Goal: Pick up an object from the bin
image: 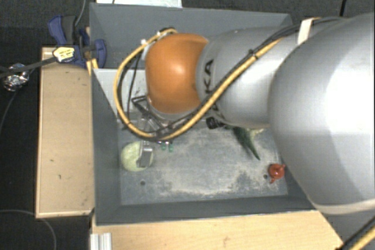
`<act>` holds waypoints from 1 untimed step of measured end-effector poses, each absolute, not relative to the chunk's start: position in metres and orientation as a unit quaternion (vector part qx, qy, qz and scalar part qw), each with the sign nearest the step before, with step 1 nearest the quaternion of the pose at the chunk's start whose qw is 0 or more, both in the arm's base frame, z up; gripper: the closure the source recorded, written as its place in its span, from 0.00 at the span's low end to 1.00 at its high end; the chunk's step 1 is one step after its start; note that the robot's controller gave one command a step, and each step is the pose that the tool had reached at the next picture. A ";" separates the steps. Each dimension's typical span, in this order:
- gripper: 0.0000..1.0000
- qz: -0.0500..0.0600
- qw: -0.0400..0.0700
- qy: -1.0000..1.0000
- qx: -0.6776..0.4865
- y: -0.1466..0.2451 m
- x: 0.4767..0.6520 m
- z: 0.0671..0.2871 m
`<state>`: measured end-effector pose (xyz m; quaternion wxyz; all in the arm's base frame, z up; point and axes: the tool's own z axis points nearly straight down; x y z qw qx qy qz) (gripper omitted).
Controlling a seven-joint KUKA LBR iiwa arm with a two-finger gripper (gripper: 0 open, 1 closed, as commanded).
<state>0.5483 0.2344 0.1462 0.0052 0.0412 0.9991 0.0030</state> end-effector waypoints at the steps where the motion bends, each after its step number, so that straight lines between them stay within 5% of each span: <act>1: 0.00 0.002 0.003 0.999 0.038 0.235 0.544 0.083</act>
Offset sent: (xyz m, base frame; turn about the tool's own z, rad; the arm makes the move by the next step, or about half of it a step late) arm -0.0077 -0.0008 -0.0762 0.1009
